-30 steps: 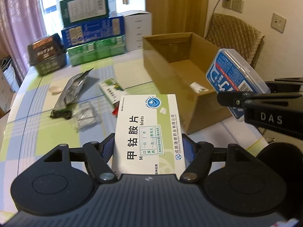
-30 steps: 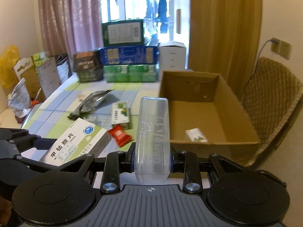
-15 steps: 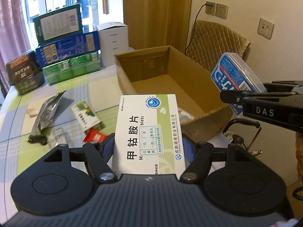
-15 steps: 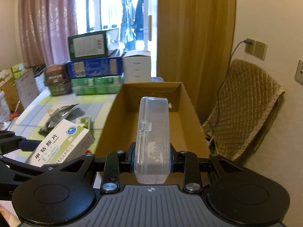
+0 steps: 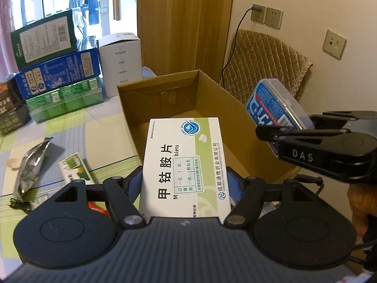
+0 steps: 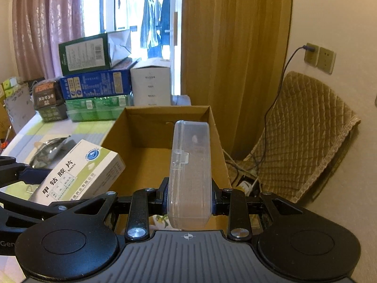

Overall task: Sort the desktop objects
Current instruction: 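Carry the medicine box in left tool while right tool carries the container to the cardboard box, then open left tool releasing the medicine box while right tool drops the container into the cardboard box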

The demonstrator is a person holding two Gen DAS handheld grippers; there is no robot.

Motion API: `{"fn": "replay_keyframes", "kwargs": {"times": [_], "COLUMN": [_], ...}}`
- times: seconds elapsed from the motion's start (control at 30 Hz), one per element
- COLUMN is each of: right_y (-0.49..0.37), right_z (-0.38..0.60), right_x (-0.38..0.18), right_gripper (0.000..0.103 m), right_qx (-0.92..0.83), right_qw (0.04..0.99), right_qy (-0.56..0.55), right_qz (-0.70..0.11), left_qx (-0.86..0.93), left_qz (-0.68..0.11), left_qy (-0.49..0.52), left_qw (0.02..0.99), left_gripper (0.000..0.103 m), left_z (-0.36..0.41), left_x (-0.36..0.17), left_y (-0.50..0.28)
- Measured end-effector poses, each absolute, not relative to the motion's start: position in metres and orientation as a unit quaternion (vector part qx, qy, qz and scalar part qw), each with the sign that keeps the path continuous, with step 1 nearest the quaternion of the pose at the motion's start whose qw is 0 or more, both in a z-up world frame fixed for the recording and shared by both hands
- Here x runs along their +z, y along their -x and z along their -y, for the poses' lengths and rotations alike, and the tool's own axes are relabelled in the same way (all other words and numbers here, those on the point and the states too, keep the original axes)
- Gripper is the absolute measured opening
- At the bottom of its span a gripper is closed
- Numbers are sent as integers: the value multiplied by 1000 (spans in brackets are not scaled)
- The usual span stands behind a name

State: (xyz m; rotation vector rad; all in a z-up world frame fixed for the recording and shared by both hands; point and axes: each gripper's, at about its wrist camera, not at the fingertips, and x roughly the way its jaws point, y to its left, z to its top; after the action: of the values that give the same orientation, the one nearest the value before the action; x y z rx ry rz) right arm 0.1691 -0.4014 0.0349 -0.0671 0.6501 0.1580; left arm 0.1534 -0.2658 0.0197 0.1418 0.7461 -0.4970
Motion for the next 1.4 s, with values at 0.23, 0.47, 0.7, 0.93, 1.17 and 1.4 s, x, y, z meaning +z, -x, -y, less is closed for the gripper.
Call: {"fn": "replay_keyframes", "kwargs": {"times": [0.23, 0.47, 0.7, 0.93, 1.17, 1.4], "right_y": [-192, -199, -199, -198, -196, -198], "right_z": [410, 413, 412, 404, 401, 395], "right_x": [17, 8, 5, 4, 3, 0], "right_gripper": [28, 28, 28, 28, 28, 29], "right_qx": [74, 71, 73, 78, 80, 89], "right_qw": [939, 936, 933, 933, 933, 932], "right_qy": [31, 28, 28, 27, 28, 26], "right_qz": [-334, -343, -350, -349, -350, -351], "left_qx": [-245, -245, -248, -258, -244, -229], "left_qz": [-373, -379, -363, -350, -339, -341], "left_qy": [-71, -61, -43, -25, -38, -34], "left_qw": [892, 890, 897, 900, 908, 911], "left_gripper": [67, 67, 75, 74, 74, 74], "left_z": [279, 281, 267, 257, 246, 230], "left_x": [3, -7, 3, 12, 14, 12], "left_y": [-174, -185, -178, -167, -159, -157]}}
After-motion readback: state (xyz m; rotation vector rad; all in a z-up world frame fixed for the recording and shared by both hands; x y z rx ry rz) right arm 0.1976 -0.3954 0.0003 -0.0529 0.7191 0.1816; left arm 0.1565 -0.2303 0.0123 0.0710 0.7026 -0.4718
